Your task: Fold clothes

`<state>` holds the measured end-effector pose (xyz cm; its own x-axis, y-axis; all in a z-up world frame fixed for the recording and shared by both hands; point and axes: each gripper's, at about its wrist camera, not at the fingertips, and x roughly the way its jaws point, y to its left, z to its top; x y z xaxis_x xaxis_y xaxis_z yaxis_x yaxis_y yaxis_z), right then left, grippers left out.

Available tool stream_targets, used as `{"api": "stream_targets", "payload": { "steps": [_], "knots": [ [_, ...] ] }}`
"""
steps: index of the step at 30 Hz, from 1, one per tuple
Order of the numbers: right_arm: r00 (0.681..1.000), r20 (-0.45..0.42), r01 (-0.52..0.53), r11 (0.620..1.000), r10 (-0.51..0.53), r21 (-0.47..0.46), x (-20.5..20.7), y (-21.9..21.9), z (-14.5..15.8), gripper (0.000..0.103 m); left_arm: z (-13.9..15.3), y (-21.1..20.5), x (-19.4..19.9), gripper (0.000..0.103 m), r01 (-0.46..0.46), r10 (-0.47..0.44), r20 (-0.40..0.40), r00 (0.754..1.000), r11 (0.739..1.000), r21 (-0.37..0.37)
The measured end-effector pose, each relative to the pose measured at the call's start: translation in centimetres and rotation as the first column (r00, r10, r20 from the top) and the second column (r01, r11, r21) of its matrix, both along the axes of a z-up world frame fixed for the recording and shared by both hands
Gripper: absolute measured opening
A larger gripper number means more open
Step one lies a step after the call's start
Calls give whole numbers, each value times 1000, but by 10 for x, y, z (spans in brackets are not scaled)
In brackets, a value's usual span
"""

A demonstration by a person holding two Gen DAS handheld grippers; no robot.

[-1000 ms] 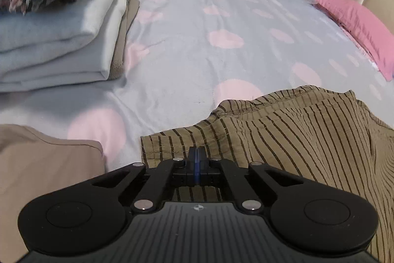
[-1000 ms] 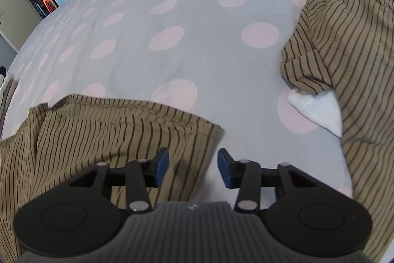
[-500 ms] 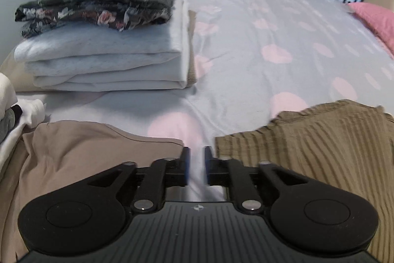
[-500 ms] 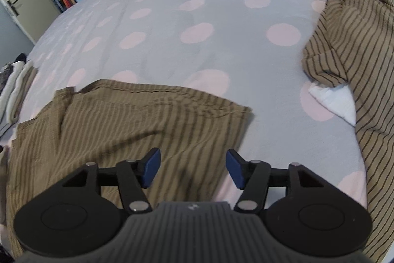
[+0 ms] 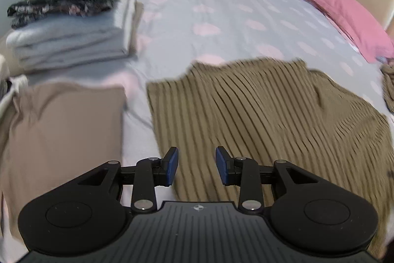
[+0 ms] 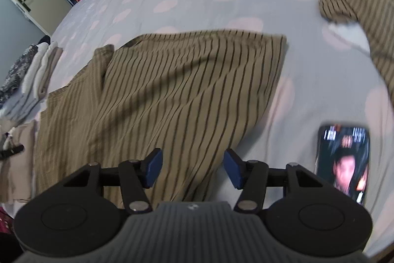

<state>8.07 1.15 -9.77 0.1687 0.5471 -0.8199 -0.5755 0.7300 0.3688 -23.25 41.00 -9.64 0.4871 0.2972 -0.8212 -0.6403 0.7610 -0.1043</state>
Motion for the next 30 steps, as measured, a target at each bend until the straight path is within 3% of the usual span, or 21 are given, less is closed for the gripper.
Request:
{"api": "stream_targets", "payload": {
  "steps": [9, 19, 21, 28, 30],
  "knots": [
    [995, -102, -7, 998, 0, -70, -71, -12, -25, 59, -15, -63, -29, 31, 24, -32, -51, 998, 988, -153],
    [988, -156, -25, 991, 4, -132, -119, -15, -43, 58, -34, -103, -45, 31, 38, -64, -126, 990, 978, -206],
    [986, -166, -33, 989, 9, -142, -128, -14, -47, 54, -39, -107, -44, 31, 43, -74, -153, 985, 980, -195],
    [989, -145, -52, 991, 33, -123, -136, -10, -45, 17, -50, -115, -36, 31, 78, -113, -218, 969, 984, -162],
    [989, -148, -41, 994, 25, -105, -135, -11, -43, 16, -52, -117, -36, 31, 84, -119, -224, 967, 984, -159]
  ]
}}
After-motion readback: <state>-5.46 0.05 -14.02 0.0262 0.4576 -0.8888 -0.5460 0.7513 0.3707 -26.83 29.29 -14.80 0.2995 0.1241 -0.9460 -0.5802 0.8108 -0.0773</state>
